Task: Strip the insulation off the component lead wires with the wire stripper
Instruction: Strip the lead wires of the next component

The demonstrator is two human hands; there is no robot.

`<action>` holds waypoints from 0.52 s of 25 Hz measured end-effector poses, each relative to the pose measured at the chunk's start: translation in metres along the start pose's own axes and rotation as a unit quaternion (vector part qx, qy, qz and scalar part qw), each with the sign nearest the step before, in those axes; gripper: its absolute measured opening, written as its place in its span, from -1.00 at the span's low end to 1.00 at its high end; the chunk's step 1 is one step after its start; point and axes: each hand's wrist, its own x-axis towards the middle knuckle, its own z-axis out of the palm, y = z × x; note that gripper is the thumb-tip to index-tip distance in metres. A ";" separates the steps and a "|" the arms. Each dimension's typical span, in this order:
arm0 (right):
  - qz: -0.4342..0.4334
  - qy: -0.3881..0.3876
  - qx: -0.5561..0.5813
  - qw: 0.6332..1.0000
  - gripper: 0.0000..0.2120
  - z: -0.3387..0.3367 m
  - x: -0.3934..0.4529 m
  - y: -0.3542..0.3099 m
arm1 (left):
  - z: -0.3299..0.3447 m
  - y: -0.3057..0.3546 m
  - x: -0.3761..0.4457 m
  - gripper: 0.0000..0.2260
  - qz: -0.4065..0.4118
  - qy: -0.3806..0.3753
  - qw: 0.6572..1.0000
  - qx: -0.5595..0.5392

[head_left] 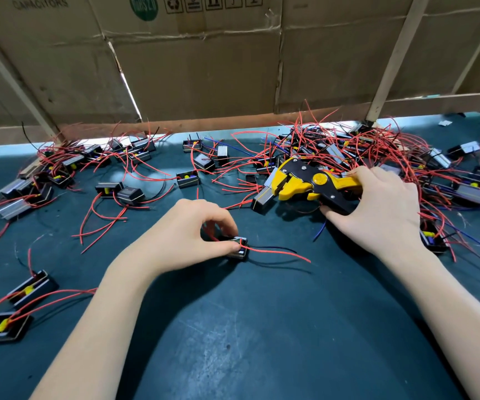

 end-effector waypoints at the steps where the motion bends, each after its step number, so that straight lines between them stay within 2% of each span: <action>1: 0.000 -0.001 -0.001 1.000 -0.50 0.000 0.000 0.000 | 0.000 -0.001 0.000 -0.91 -0.008 -0.002 1.000 0.017; 4: -0.001 -0.006 -0.010 1.000 -0.50 0.000 0.000 0.000 | 0.007 0.004 0.000 -0.90 0.019 0.013 0.998 0.059; 6: -0.002 -0.008 -0.014 1.000 -0.49 0.000 0.000 0.000 | 0.012 0.010 0.002 -0.93 0.050 0.020 0.998 0.020; 8: -0.002 -0.012 -0.013 1.000 -0.48 -0.001 0.000 -0.001 | 0.017 0.014 0.003 -0.92 0.068 -0.011 0.997 -0.029; 10: -0.001 -0.014 -0.013 1.000 -0.48 -0.002 0.000 -0.001 | 0.021 0.016 0.004 -0.96 0.085 -0.032 0.995 -0.032; 13: 0.000 -0.016 -0.014 1.000 -0.47 -0.003 0.000 -0.002 | 0.025 0.014 0.006 -0.93 0.054 -0.011 0.998 -0.026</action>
